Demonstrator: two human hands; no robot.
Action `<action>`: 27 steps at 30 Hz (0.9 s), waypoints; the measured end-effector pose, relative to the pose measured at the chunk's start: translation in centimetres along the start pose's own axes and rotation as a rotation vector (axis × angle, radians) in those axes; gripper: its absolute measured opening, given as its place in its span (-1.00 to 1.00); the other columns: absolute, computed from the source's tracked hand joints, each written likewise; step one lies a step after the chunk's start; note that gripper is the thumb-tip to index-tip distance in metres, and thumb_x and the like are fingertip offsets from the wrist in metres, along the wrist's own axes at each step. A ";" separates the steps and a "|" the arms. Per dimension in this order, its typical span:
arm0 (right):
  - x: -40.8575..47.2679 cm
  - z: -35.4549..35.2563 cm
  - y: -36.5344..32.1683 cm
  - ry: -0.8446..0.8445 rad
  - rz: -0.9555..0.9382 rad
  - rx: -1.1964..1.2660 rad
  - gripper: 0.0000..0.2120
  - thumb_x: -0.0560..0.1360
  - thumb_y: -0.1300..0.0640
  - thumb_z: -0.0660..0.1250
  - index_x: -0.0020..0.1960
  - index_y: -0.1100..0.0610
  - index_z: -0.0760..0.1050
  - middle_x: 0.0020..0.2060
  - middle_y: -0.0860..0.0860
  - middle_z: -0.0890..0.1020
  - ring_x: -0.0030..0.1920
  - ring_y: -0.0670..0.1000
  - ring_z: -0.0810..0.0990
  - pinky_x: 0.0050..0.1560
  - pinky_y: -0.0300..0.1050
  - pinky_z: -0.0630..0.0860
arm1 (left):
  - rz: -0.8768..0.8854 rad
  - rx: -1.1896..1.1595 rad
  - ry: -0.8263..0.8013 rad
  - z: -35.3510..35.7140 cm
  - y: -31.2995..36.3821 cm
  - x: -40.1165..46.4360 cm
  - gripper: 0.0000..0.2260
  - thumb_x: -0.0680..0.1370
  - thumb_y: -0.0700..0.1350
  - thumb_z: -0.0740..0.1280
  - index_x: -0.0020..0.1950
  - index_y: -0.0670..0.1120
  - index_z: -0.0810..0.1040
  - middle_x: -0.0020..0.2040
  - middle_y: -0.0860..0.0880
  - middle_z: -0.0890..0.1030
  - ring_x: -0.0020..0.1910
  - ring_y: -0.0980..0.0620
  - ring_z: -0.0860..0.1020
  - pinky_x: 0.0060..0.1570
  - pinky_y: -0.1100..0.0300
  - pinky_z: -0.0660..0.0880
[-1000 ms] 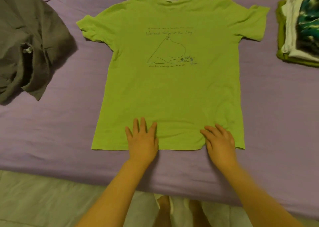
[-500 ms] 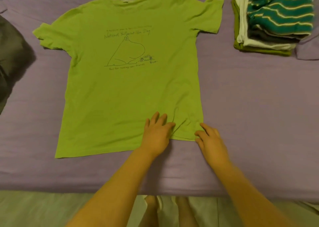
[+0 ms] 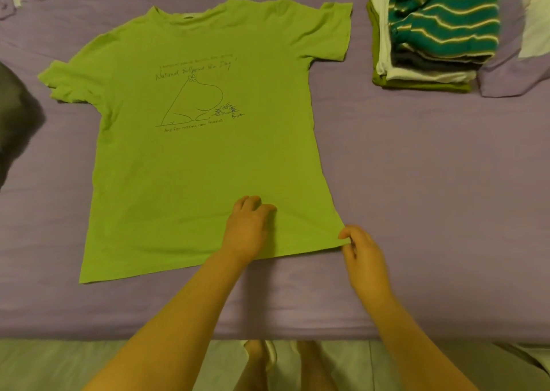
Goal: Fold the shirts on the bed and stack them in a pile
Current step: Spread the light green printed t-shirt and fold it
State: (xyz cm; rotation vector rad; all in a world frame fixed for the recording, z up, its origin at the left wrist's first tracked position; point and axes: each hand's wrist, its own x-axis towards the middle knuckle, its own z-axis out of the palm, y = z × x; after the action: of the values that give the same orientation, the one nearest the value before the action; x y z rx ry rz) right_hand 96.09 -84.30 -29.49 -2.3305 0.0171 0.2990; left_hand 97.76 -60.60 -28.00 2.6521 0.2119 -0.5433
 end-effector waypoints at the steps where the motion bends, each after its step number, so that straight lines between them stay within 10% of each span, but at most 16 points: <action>1: 0.3 0.4 -0.5 -0.015 0.003 -0.007 -0.78 0.48 0.38 0.24 0.06 0.19 0.52 0.03 0.15 0.59 -0.02 0.15 0.56 0.00 -0.11 0.42 | 0.011 0.018 -0.016 0.1 0.2 0.2 -0.51 0.41 -0.05 -0.01 0.08 -0.12 0.64 0.05 -0.29 0.56 0.07 -0.36 0.50 -0.01 -0.15 0.54; 5: 1.1 1.2 -1.8 -0.083 -0.003 0.004 -0.50 0.42 0.48 0.22 0.30 0.15 0.46 0.16 0.19 0.48 0.14 0.15 0.49 0.16 -0.10 0.40 | 0.016 0.121 -0.066 0.7 1.4 0.4 -0.51 0.50 0.01 -0.01 0.32 -0.02 0.50 0.35 -0.29 0.38 0.35 -0.31 0.31 0.26 -0.17 0.35; 14: 1.2 -3.8 0.6 -0.244 -0.109 -0.095 -0.77 0.56 0.28 0.17 0.12 0.25 0.56 -0.01 0.00 0.42 0.02 0.01 0.43 -0.10 -0.62 0.26 | 0.126 0.313 -0.187 1.4 5.3 1.1 -0.51 0.61 0.16 0.06 0.53 0.19 0.02 0.57 -0.09 -0.13 0.53 -0.15 -0.11 0.43 -0.20 -0.03; 27: 6.0 -1.3 -2.0 -0.252 -0.063 -0.380 -0.56 0.30 0.22 0.45 0.18 0.03 0.59 0.26 0.21 0.51 0.20 0.30 0.51 0.05 0.21 0.51 | 0.248 0.412 -0.319 0.8 6.1 3.2 -0.27 0.53 0.17 0.24 0.53 0.16 -0.17 0.54 -0.13 -0.28 0.51 -0.22 -0.25 0.40 -0.25 -0.25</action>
State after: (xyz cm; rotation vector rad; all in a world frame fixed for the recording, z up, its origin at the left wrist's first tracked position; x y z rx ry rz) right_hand 102.44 -83.28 -28.53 -2.6425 -0.2574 0.6064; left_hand 101.78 -66.25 -27.63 2.8611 -0.3568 -0.9999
